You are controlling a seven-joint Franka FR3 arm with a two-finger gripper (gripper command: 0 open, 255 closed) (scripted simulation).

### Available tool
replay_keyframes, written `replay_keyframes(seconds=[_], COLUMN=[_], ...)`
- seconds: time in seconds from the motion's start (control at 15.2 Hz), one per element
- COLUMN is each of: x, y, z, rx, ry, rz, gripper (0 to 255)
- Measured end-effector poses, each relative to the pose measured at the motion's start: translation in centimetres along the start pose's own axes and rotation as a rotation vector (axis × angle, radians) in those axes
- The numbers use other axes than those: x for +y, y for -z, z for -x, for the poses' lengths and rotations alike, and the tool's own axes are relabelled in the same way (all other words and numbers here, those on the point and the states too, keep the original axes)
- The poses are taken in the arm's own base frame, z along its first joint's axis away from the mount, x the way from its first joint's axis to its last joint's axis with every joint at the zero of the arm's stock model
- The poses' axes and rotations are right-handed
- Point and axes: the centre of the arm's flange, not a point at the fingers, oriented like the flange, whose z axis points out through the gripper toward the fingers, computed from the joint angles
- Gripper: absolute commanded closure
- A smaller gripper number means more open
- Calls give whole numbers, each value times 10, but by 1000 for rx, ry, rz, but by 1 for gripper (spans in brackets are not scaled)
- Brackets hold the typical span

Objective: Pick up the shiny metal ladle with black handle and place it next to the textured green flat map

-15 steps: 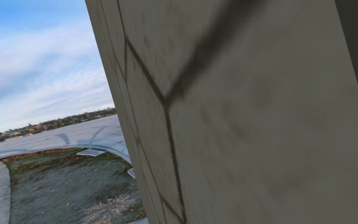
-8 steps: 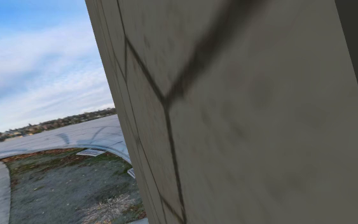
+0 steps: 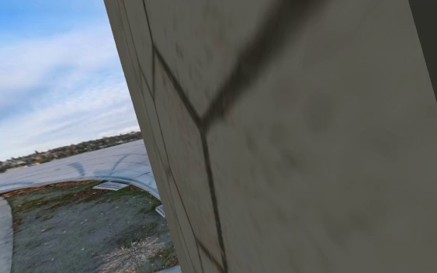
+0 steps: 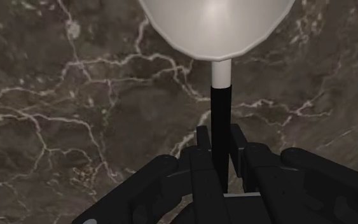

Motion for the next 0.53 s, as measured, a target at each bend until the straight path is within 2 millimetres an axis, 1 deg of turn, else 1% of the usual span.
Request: replay_keyframes(seconds=[0.53], x=[-4], y=[41], z=[-5], rx=[0], ry=[0], rz=[0], gripper=[255])
